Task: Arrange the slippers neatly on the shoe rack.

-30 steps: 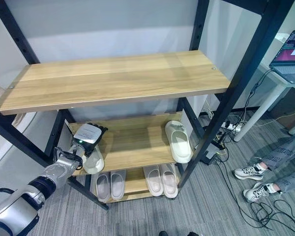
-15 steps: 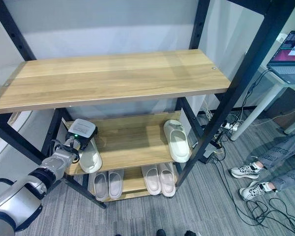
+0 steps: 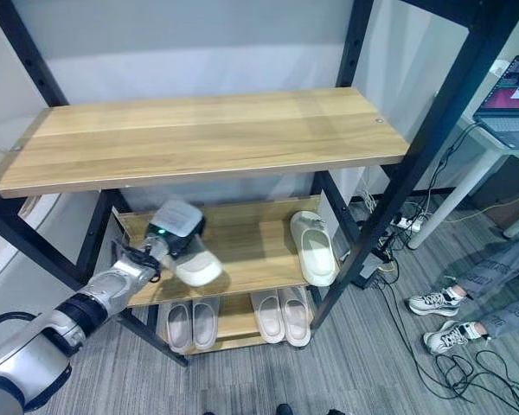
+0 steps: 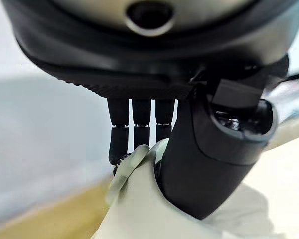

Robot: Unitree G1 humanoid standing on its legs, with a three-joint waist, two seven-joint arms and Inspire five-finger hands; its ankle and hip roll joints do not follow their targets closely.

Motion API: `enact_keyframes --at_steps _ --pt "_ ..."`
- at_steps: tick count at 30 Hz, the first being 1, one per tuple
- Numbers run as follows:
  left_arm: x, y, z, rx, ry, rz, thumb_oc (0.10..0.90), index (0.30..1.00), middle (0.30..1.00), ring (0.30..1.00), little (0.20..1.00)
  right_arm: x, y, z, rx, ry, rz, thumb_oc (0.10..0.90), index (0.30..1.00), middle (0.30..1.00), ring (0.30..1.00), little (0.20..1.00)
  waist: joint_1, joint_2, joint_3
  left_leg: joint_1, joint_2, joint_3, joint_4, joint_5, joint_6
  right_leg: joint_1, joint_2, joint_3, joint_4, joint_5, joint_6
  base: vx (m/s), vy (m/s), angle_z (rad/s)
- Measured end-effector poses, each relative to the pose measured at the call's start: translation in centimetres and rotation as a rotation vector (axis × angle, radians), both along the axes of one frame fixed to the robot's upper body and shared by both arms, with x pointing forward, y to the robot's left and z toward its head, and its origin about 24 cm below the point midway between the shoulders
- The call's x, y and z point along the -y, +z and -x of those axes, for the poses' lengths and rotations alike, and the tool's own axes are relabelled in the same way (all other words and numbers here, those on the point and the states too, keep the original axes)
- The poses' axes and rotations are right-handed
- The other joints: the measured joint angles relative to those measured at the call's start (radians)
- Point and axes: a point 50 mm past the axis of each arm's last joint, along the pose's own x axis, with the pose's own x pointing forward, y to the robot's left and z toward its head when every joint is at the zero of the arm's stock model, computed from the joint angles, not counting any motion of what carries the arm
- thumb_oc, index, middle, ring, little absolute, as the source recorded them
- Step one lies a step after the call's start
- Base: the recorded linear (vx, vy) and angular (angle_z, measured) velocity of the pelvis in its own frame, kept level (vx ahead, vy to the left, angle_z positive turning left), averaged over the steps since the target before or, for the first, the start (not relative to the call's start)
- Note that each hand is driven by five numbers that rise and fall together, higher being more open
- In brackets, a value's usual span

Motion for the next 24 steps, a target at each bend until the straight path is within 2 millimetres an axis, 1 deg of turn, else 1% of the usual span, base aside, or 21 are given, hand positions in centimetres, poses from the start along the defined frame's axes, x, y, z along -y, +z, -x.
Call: enact_keyframes --at_steps 2,5,9,12,16,20,22,24 --pt "2.9 0.9 0.6 0.035 -0.11 0.048 0.4 0.3 0.3 0.3 0.3 0.2 0.0 -0.1 0.003 0.0 0.004 0.8 0.9 0.9 0.9 0.9 -0.008 0.006 0.004 -0.001 0.0 0.0 0.0 0.0 0.0 -0.003 0.0 0.001 -0.005 0.0 0.001 -0.02 0.0 -0.01" --pt "6.2 1.6 1.9 0.047 -0.249 0.111 0.4 0.3 0.3 0.3 0.3 0.5 0.2 -0.4 0.013 0.001 0.013 0.8 0.9 0.9 0.9 0.9 -0.013 0.02 0.013 -0.002 0.0 0.002 0.0 0.0 0.0 -0.004 0.0 0.003 -0.005 0.0 0.002 0.0 -0.001 -0.01" --pt "8.5 1.8 3.1 0.045 -0.375 0.104 0.4 0.3 0.3 0.3 0.3 0.8 0.3 -0.5 0.017 0.001 0.024 0.8 0.9 0.9 0.9 0.9 -0.017 0.038 0.024 -0.003 0.002 0.002 0.0 -0.002 -0.002 -0.007 0.004 0.004 -0.006 -0.001 0.002 0.02 -0.001 -0.02" --pt "9.0 1.7 3.0 0.037 -0.377 0.114 0.4 0.3 0.3 0.3 0.3 1.2 0.4 -0.6 0.017 0.002 0.034 0.8 0.9 0.9 0.9 0.9 -0.016 0.05 0.029 -0.004 0.001 0.003 0.0 -0.003 -0.002 -0.009 0.004 0.005 -0.006 -0.001 0.002 0.02 -0.003 0.0" --pt "8.4 1.3 2.5 0.024 -0.342 0.097 0.4 0.3 0.3 0.3 0.3 1.2 0.3 -0.5 0.016 0.001 0.036 0.8 0.9 0.9 0.9 0.9 -0.018 0.05 0.03 -0.01 0.001 0.005 0.0 -0.004 -0.003 -0.018 0.005 0.007 -0.006 -0.001 0.002 0.01 -0.003 -0.01" --pt "7.6 0.7 1.8 0.017 -0.291 0.083 0.4 0.3 0.3 0.3 0.3 1.2 0.4 -0.8 0.024 0.003 0.038 0.8 0.9 0.9 0.9 0.9 -0.023 0.047 0.032 -0.032 -0.001 0.006 0.004 -0.002 -0.002 -0.043 0.005 0.009 0.002 0.005 0.003 -0.03 0.003 -0.01" --pt "7.0 0.7 1.3 0.028 -0.249 0.071 0.4 0.3 0.3 0.3 0.3 1.1 0.5 -1.2 0.035 0.004 0.038 0.8 0.9 0.9 0.9 0.9 -0.026 0.042 0.046 -0.041 -0.002 0.008 0.004 0.002 0.0 -0.048 0.005 0.009 0.002 0.01 0.004 -0.03 -0.003 -0.03" --pt "6.6 1.2 0.8 0.04 -0.231 0.062 0.4 0.3 0.3 0.3 0.3 1.0 0.5 -1.4 0.042 0.006 0.036 0.8 0.9 0.9 0.9 0.9 -0.026 0.035 0.057 -0.052 -0.001 0.011 0.004 0.002 0.0 -0.061 0.004 0.011 0.002 0.012 0.005 0.0 0.0 0.0"
